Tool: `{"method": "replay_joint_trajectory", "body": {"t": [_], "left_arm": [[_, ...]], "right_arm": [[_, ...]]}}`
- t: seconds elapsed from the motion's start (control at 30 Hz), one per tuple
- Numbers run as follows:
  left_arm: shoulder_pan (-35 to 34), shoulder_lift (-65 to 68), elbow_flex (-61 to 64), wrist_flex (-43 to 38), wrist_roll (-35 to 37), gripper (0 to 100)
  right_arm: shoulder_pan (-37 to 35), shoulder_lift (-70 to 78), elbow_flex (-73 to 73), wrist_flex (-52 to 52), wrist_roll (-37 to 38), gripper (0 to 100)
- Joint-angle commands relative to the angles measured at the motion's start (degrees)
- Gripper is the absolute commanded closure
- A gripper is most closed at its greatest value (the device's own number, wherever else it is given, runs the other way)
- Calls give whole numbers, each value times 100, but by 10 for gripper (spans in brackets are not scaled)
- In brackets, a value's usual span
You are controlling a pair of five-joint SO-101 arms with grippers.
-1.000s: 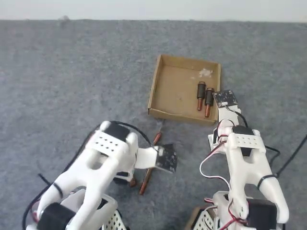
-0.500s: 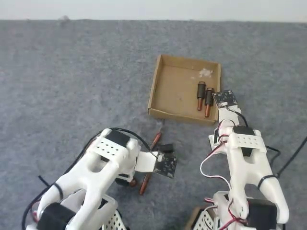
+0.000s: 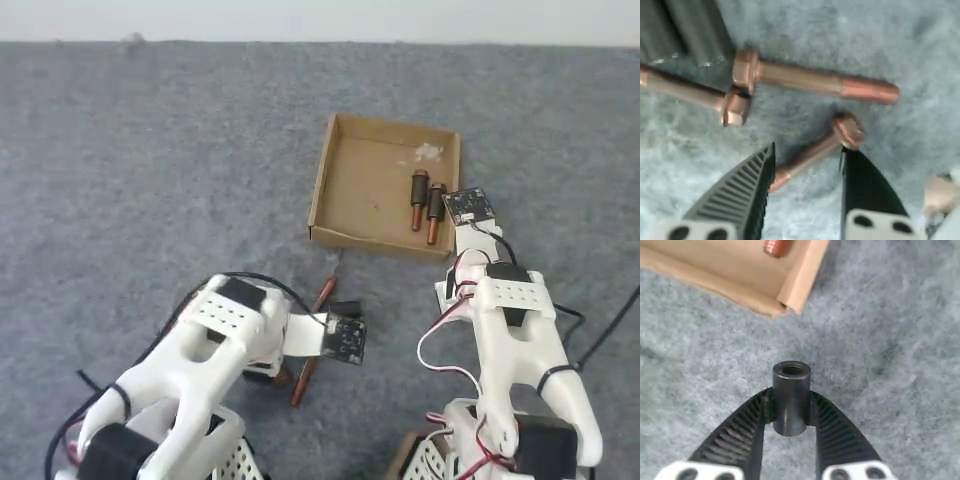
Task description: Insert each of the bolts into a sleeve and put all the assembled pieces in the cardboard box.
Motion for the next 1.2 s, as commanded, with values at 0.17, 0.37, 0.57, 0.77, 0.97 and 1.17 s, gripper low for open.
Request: {"method": "replay_joint_trajectory", "body": {"t": [0.17,0.37,0.57,0.77,0.97,1.17], "left_arm": [[396,-35,154,-431,1055,810],[448,-88,136,-431,1064,914],[448,-88,13,-431,2892,935],[440,-97,-75,-281,4105,936],[448,-97,-286,79,4149,938],[440,-97,-356,141,4158,938]], "right_arm": [[66,-48,-352,-48,97,992],[66,-48,-352,-48,97,992],[40,-48,-352,-57,97,992],[31,-48,-352,-75,97,992],[31,-48,-352,-84,97,992],[22,-40,-352,-84,97,992]]}}
